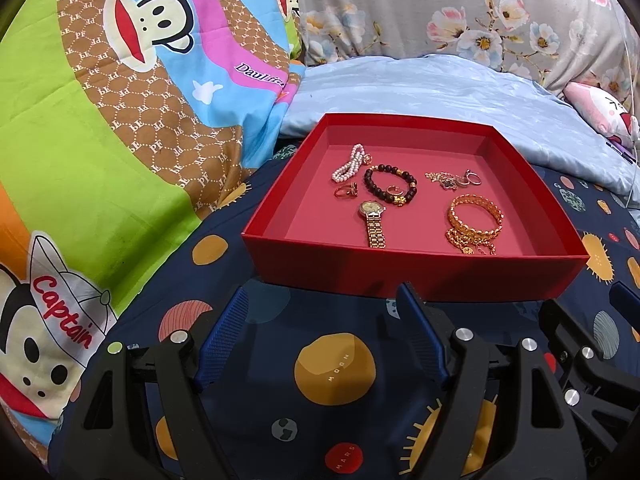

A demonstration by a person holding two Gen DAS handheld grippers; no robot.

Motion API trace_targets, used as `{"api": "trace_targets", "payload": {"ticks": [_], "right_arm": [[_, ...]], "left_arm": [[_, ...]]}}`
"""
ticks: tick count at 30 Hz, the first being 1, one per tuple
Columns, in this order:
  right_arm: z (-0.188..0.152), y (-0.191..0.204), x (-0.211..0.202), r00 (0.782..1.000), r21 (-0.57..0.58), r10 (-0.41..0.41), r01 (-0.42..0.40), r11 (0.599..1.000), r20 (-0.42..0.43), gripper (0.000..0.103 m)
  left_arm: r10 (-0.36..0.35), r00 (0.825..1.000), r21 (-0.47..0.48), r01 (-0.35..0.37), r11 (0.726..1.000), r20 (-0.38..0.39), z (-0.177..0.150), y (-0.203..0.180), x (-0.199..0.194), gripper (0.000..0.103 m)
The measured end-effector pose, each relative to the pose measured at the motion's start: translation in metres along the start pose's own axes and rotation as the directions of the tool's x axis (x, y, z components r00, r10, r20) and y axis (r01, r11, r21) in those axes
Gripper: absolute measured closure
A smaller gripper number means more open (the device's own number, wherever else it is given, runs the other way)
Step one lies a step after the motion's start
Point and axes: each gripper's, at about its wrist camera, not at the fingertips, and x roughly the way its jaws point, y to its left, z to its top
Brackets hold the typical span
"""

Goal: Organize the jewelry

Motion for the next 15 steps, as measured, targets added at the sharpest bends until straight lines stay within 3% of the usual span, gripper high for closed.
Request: {"api": "trace_targets", "payload": {"ticks": [15], "right_arm": [[-0.0008, -0.0003, 0.0019, 1.000, -0.001, -0.006, 0.006, 1.000, -0.005, 0.018]], "left_arm": [[0.012, 1.000, 0.003, -0.012, 1.000, 0.000, 0.0002, -0.0002, -0.0001, 0.029]]}}
